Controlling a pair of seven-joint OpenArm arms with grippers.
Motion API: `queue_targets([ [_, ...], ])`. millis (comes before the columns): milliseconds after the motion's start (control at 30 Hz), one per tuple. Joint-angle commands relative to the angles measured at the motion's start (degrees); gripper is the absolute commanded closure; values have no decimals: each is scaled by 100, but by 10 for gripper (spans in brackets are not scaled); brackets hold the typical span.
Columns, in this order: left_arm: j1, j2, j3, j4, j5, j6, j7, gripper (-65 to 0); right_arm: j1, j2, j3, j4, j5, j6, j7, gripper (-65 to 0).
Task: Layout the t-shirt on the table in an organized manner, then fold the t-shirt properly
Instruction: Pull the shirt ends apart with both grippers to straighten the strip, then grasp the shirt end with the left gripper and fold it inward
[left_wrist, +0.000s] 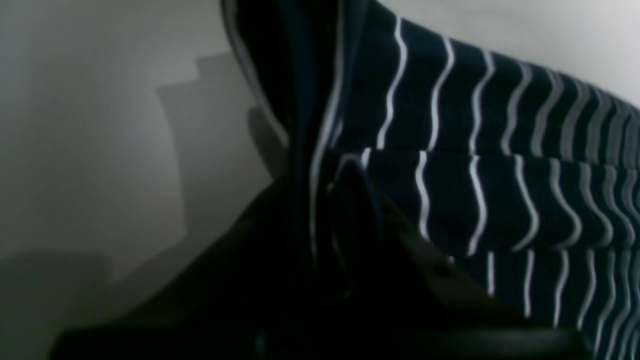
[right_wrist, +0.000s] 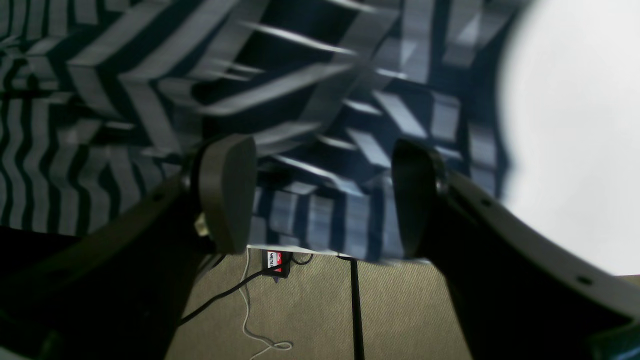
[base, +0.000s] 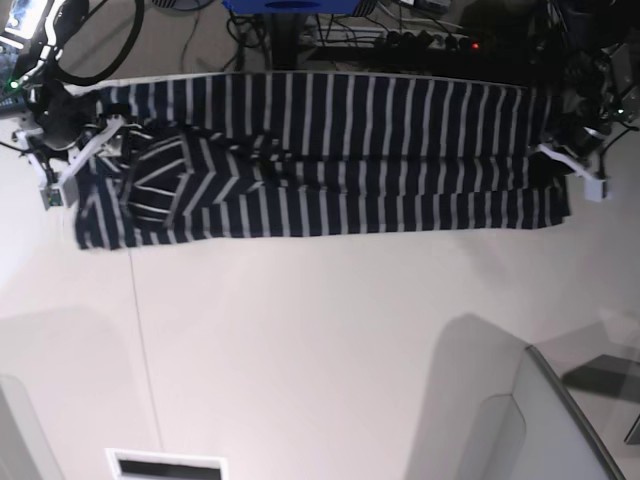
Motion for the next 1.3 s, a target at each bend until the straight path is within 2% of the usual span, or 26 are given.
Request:
queue_targets([
  [0,42,-221,-122,314,-129,-71,-176,0,25,29,7,86,52,21,64,-392],
  [67,201,-238,-218,815,-120,-71,-168,0,25,29,7,86,61,21,56,-393],
  [100,315,-229,-218,1087,-120,83,-168,0,25,29,7,86,61,21,56,-393],
  [233,1027,-1,-183,2476,29,1173,-159,0,25,29,7,86,61,21,47,-395],
  [300,1326,351,-174,3171,398,1850,-115,0,25,29,7,86,61,21,47,-395],
  [367,1467,817,-174,3778,882,2245,246,0,25,29,7,86,61,21,47,-395],
  [467,1475,1564,-183,4384,1655,2280,800,0,25,29,7,86,61,39,47,-395],
  [600,1264,2461,-174,4789,2517,2280,1063,0,25,29,7,59,43,478,47,-393],
  [700,1018,2883,-16,4824,3044,2280,1301,0,25,29,7,-81,25,522,38,-392],
  [900,922,3041,731,4841,3238,2324,1767,0,42,222,16,-407,34,522,56,-392],
  [1267,913,3041,2191,4806,3238,2333,1802,0,60,248,42,-433,34,522,100,-392],
])
